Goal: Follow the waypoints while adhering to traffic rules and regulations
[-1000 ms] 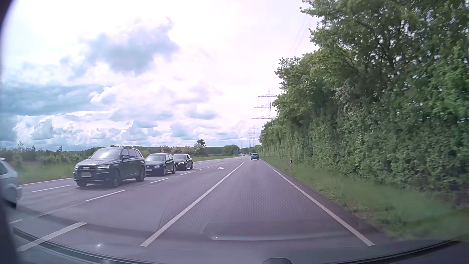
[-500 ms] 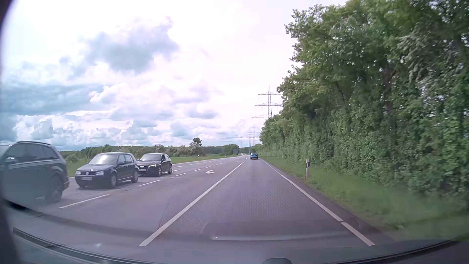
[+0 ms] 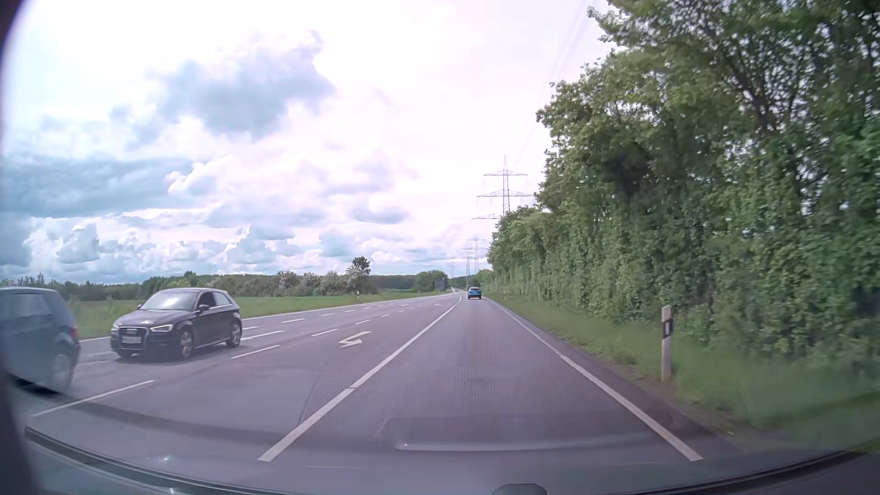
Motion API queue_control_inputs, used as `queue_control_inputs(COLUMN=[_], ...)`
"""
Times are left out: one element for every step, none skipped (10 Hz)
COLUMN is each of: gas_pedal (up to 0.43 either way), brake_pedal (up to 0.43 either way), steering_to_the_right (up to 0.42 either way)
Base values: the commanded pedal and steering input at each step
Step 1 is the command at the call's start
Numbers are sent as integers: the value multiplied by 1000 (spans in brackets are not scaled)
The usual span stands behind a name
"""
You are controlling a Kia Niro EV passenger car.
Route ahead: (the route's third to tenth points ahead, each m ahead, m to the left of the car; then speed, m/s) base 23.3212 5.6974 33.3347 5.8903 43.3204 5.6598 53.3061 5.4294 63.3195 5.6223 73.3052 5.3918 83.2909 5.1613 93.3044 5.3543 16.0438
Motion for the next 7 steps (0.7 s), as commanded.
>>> queue_control_inputs(gas_pedal=[319,311,311,311,299,299,299], brake_pedal=[0,0,0,0,0,0,0], steering_to_the_right=[-2,-2,-2,-2,-2,-2,-2])
